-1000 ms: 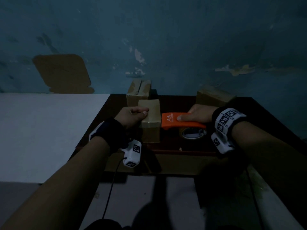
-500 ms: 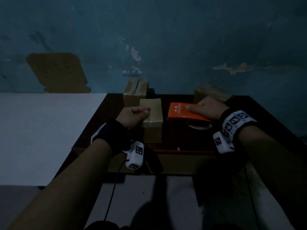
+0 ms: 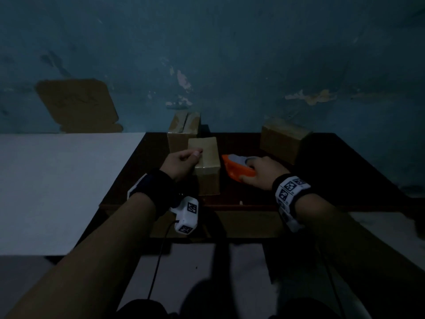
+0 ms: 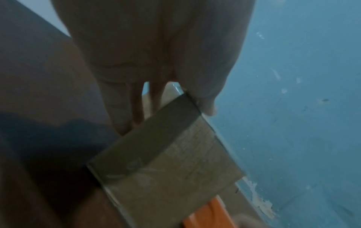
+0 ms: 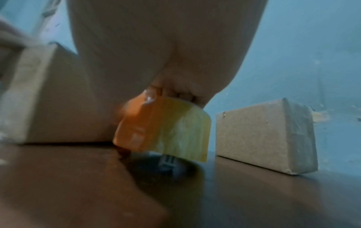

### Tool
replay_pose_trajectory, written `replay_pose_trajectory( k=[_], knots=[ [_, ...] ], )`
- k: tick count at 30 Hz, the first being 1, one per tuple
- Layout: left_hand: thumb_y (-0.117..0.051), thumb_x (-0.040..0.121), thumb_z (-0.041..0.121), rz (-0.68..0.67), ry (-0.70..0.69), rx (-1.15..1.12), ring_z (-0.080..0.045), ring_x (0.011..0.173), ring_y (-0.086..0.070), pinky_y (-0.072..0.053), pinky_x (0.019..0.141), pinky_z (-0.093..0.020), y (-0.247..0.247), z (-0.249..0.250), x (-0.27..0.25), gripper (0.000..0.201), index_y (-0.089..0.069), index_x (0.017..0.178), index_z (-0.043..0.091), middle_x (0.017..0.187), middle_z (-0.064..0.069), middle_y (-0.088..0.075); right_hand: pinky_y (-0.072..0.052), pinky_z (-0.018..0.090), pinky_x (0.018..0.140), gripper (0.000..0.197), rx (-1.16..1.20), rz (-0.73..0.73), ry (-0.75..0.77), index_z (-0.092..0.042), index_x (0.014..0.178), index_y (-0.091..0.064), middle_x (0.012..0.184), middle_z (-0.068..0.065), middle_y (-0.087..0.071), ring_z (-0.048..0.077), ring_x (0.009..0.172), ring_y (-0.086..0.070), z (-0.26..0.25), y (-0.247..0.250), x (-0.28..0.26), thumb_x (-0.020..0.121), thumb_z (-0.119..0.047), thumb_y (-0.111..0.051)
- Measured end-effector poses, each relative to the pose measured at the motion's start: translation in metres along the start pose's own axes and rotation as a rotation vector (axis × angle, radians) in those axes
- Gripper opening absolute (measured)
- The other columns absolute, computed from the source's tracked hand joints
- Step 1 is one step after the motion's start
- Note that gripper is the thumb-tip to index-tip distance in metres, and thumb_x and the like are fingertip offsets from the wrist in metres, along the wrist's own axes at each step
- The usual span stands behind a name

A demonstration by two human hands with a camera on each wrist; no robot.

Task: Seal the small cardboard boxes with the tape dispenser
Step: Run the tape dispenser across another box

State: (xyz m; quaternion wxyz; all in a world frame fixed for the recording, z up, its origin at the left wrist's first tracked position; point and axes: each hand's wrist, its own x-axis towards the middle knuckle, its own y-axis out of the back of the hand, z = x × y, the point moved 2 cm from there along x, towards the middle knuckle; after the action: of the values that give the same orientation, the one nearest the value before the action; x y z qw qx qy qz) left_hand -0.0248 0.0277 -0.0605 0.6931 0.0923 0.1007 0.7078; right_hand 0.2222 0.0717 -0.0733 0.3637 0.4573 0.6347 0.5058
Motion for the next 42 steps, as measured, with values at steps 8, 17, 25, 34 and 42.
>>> replay_pose_trajectory(
  k=[8, 17, 25, 34, 42],
  knots=[
    [-0.050, 0.099, 0.019, 0.233, -0.194, 0.004, -0.013, 0.095, -0.058, -0.052, 0.076, -0.030, 0.029, 0.009, -0.027, 0.021, -0.062, 0.116, 0.020, 0.104, 0.008, -0.060, -0.041, 0.020, 0.066, 0.006, 0.592, 0.363, 0.121, -0.027, 0.091, -0.060, 0.086, -0.005, -0.061, 0.005, 0.074, -0.056, -0.016, 0.014, -0.014, 0.095, -0.024, -0.056],
    [-0.051, 0.097, 0.014, -0.019, -0.128, 0.007, -0.011, 0.081, -0.060, -0.051, 0.063, -0.020, 0.012, -0.012, -0.040, 0.029, -0.062, 0.116, 0.034, 0.114, 0.007, -0.057, -0.053, 0.023, 0.067, 0.027, 0.965, 0.047, 0.166, -0.023, 0.110, -0.060, 0.085, 0.006, -0.062, 0.013, 0.074, -0.065, -0.068, -0.014, -0.012, 0.101, -0.009, -0.039],
    [-0.043, 0.100, 0.020, -0.118, -0.008, -0.111, -0.014, 0.105, -0.057, -0.048, 0.088, -0.033, 0.024, -0.021, -0.030, 0.033, -0.069, 0.111, 0.036, 0.117, 0.003, -0.061, -0.048, 0.022, 0.060, 0.038, 1.057, 0.081, 0.133, -0.026, 0.104, -0.068, 0.083, 0.005, -0.059, 0.015, 0.074, -0.060, -0.060, -0.024, -0.009, 0.099, -0.003, -0.039],
    [-0.055, 0.095, 0.016, -0.155, -0.054, -0.078, -0.017, 0.116, -0.057, -0.051, 0.089, -0.030, 0.029, -0.025, -0.016, 0.030, -0.070, 0.109, 0.038, 0.128, 0.003, -0.059, -0.053, 0.023, 0.073, 0.024, 1.114, 0.087, 0.162, -0.023, 0.101, -0.070, 0.098, -0.003, -0.066, 0.009, 0.082, -0.062, -0.058, -0.023, -0.005, 0.093, -0.005, -0.058],
    [-0.068, 0.087, 0.010, -0.098, -0.163, -0.131, -0.011, 0.088, -0.067, -0.052, 0.072, -0.020, 0.024, -0.032, -0.011, 0.020, -0.073, 0.103, 0.022, 0.104, -0.009, -0.069, -0.049, 0.021, 0.081, 0.016, 1.104, 0.129, 0.189, -0.024, 0.096, -0.072, 0.100, -0.002, -0.067, 0.009, 0.089, -0.061, -0.057, -0.027, 0.001, 0.085, -0.012, -0.071]
  ],
)
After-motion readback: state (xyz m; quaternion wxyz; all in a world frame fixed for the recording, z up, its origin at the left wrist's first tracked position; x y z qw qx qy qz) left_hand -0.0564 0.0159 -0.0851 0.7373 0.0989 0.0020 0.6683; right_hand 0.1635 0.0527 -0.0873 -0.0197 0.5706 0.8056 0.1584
